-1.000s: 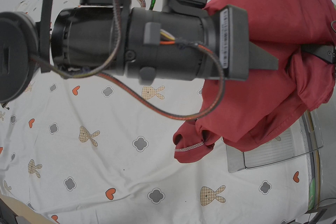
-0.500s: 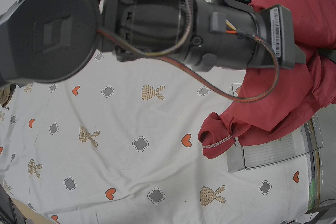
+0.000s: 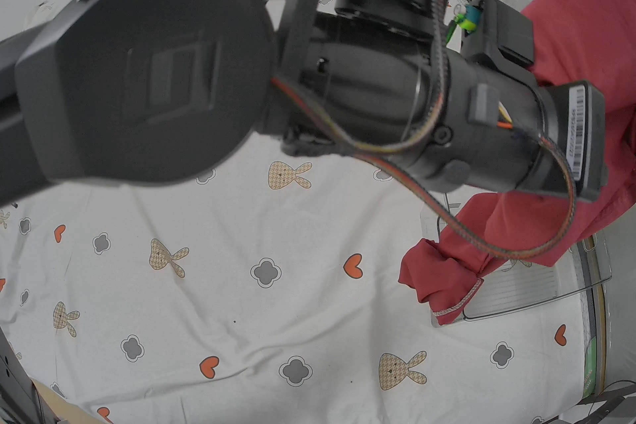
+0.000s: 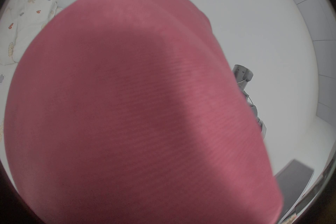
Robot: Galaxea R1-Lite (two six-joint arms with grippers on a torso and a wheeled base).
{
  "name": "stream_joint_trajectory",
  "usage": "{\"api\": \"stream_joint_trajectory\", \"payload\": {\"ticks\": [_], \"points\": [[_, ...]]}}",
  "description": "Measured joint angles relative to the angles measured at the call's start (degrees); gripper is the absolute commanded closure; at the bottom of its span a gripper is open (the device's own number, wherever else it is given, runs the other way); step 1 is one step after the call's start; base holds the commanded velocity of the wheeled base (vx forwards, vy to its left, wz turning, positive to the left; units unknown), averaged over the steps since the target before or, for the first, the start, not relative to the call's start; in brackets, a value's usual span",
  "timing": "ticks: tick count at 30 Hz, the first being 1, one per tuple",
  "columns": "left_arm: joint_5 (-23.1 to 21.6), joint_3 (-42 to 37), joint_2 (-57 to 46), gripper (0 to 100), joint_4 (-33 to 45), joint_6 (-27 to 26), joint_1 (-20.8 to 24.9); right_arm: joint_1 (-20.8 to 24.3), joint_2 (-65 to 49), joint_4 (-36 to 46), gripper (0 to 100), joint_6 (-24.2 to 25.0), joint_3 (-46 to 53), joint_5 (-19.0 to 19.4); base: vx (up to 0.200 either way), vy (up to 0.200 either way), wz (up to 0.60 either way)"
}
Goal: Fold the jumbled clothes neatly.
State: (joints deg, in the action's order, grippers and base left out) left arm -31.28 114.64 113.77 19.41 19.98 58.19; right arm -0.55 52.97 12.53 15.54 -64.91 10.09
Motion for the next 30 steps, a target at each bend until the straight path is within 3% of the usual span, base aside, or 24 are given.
{"api": "stream_joint_trajectory", "payload": {"ticks": [7, 15, 24, 30], "points": [[0.0, 0.0, 1.6, 100, 2.3, 0.0, 1.1, -1.2, -1.8, 1.4, 100, -3.0, 2.7, -0.4, 0.000, 0.000, 0.00], [0.0, -0.1, 4.3, 100, 3.1, -0.1, 0.3, -1.1, -0.4, -0.1, 100, -4.1, 13.0, -0.2, 0.000, 0.000, 0.00], [0.1, 0.0, 8.7, 100, 3.0, -0.1, -4.9, -3.5, 10.0, -8.7, 100, -4.3, 18.5, 5.9, 0.000, 0.000, 0.00], [0.0, 0.0, 9.6, 100, 4.8, -0.1, -6.4, -4.0, 12.3, -8.8, 100, -4.2, 19.0, 6.5, 0.000, 0.000, 0.00]]}}
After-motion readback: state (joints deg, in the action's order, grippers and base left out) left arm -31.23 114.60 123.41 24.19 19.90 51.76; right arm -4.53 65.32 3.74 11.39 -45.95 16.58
